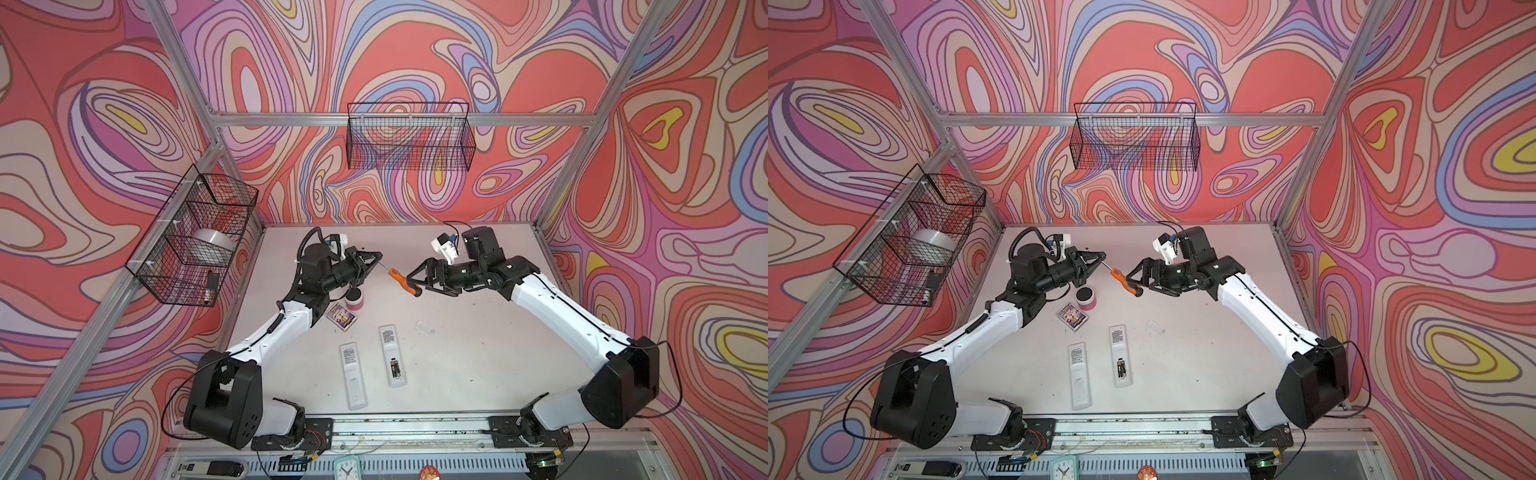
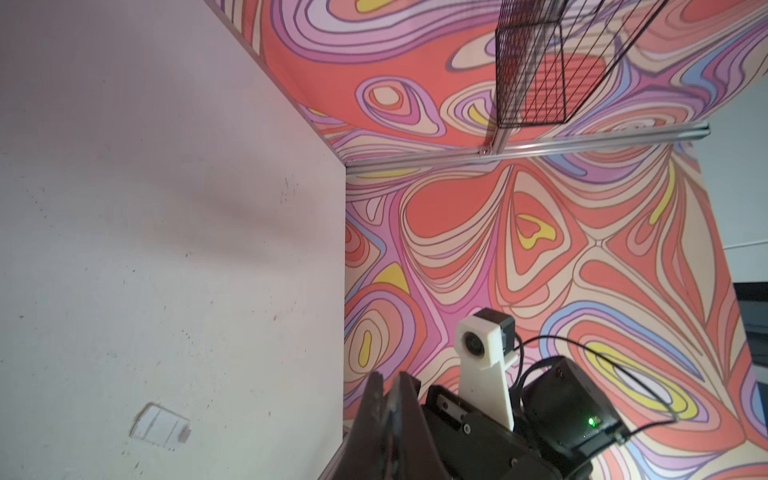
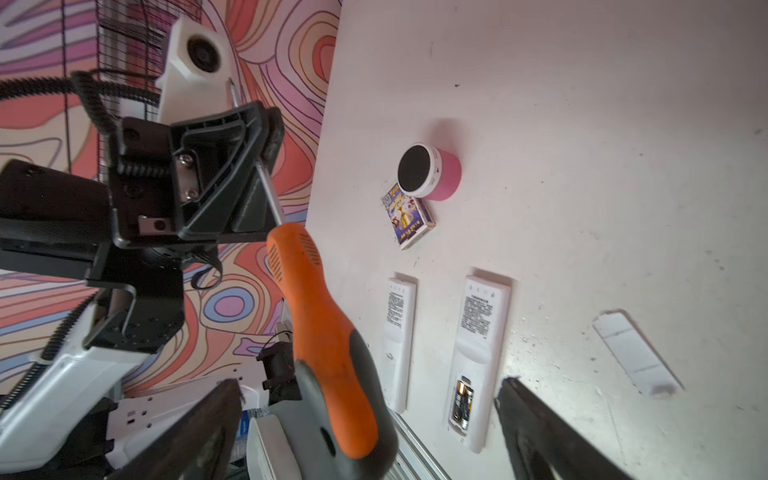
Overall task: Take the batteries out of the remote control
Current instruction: 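Hold the screwdriver tip toward the left gripper with the right gripper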
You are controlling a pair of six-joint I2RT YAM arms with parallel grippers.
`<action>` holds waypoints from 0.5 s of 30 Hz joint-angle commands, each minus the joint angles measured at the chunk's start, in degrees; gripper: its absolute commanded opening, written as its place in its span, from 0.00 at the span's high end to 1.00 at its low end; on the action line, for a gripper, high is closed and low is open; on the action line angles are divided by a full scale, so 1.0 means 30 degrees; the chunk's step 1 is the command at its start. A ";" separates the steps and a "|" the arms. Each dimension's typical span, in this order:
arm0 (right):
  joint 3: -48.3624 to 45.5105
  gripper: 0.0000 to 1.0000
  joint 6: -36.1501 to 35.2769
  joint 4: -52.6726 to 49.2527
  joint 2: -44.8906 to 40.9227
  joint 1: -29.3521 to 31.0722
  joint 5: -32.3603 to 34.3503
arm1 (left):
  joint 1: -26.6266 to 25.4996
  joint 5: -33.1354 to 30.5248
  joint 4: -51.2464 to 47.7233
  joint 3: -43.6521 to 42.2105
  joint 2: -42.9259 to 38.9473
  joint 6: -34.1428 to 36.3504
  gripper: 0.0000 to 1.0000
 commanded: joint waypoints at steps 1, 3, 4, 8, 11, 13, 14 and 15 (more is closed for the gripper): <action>-0.1365 0.02 0.5385 0.7290 0.0064 0.0198 -0.0831 | 0.0066 -0.2434 0.3334 -0.0379 -0.0018 -0.3138 1.00; -0.1834 0.02 0.6401 0.8938 0.0068 0.0183 -0.0771 | 0.0045 -0.2983 0.3659 -0.0438 -0.0047 -0.3588 1.00; -0.1923 0.02 0.6661 0.9377 0.0101 0.0183 -0.0675 | 0.0061 -0.3251 0.3613 -0.0453 -0.0181 -0.3630 1.00; -0.1905 0.05 0.7047 1.0548 0.0389 0.0360 -0.0031 | 0.0056 -0.4109 0.2771 -0.0719 -0.1015 -0.3290 1.00; -0.2187 0.11 0.8046 1.2501 0.0865 0.0403 -0.0269 | 0.0050 -0.4283 0.3012 -0.1245 -0.1234 -0.3594 1.00; -0.1922 0.15 0.8644 1.3448 0.1455 0.0545 -0.0863 | 0.0035 -0.4452 0.3640 -0.1741 -0.1278 -0.4035 1.00; -0.1646 0.16 0.8674 1.3602 0.1730 0.0700 -0.1110 | 0.0034 -0.4568 0.3941 -0.1976 -0.1293 -0.4219 1.00; -0.1402 0.17 0.8596 1.3557 0.1938 0.0833 -0.1230 | 0.0033 -0.4605 0.4122 -0.2121 -0.1319 -0.4349 1.00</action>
